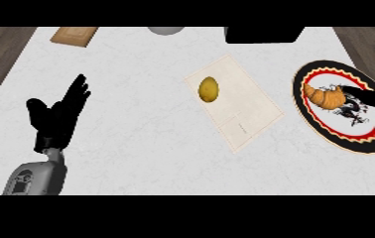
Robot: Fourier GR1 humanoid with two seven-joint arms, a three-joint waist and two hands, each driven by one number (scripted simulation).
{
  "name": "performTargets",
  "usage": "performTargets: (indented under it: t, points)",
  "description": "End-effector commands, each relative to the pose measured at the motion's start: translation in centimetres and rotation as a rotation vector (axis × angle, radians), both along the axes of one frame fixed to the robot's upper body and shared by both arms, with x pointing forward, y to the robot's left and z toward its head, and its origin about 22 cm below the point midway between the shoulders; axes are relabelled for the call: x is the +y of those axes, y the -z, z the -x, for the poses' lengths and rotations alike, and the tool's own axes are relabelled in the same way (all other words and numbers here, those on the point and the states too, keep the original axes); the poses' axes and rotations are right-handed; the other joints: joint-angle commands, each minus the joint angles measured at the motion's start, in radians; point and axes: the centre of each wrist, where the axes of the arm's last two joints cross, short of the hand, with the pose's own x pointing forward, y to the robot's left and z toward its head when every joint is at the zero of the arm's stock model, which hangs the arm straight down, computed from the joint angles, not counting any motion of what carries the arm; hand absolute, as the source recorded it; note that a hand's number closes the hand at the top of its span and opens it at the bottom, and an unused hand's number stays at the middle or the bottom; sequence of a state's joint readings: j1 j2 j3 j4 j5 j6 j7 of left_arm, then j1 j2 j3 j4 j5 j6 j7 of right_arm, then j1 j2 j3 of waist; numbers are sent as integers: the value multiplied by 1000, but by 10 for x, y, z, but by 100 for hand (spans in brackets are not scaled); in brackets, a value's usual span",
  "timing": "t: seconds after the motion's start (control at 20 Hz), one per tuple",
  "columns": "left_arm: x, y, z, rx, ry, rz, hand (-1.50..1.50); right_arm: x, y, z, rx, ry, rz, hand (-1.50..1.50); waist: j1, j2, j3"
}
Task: Pick the croissant from the placemat and place it in the plate
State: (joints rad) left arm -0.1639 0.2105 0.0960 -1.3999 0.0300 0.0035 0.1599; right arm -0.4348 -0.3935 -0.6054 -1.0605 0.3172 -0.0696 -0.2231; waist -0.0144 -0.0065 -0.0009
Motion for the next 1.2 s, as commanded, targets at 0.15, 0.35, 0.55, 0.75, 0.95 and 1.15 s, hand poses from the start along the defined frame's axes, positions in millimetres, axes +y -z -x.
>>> performTargets:
  t: [0.15, 0.35, 0.55, 0.75, 0.95, 1.15]
  points:
    - [6, -2, -3, 11, -3, 11, 0, -22, -5, 29, 13, -105, -243, -150, 5, 5, 1]
    - [-6, -1, 0, 22, 22, 19, 0, -56, -7, 39, -38, -99, -211, -150, 15, 7, 1]
    - [-4, -8, -3, 5, 16, -25, 0, -65, 16, 56, -24, -93, -194, -150, 16, 7, 1]
    - [-1, 2, 5, -7, 14, -7, 0, -94, 13, 80, -19, -70, -183, -150, 16, 7, 1]
    - [2, 3, 2, -3, 1, -13, 0, -85, 16, 70, -26, -57, -177, -150, 16, 7, 1]
    - [-12, -7, -3, -10, 16, -14, 0, -111, 18, 102, 9, -54, -164, -150, 13, 7, 1]
